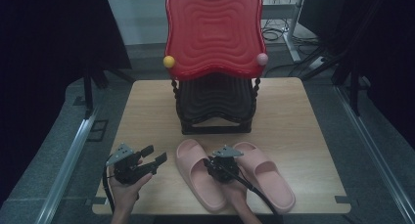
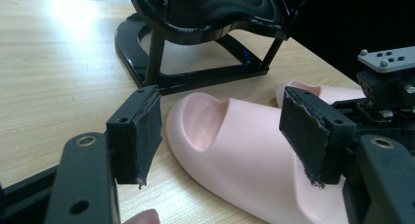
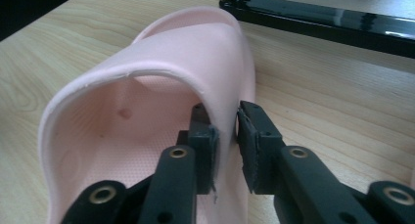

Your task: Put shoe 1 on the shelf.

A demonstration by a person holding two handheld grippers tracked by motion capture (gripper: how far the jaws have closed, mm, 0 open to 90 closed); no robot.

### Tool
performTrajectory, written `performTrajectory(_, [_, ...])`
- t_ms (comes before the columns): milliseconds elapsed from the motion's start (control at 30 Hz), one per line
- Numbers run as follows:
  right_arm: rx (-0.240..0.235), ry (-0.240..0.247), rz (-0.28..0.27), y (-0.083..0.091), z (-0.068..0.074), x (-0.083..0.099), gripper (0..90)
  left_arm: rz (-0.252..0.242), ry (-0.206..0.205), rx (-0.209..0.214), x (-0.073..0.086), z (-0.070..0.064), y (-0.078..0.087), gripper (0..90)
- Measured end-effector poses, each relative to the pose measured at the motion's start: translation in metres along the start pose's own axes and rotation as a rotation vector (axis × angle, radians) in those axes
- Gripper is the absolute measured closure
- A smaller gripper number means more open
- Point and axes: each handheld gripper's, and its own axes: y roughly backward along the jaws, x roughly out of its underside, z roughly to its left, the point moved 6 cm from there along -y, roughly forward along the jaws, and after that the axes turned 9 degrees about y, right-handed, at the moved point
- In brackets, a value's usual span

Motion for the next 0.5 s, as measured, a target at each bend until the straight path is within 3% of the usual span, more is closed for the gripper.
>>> performTrajectory(267, [0.019,-0.002,-0.007,0.001,0.0,0.0,81.1,0.004,0.011,-0.007,0.003,0.002,-0.001,32.1])
performTrajectory(500, [-0.001,0.004,-0.04,0.014,0.002,-0.006,83.4,0.001,0.023,-0.018,0.003,0.006,0.001,32.1])
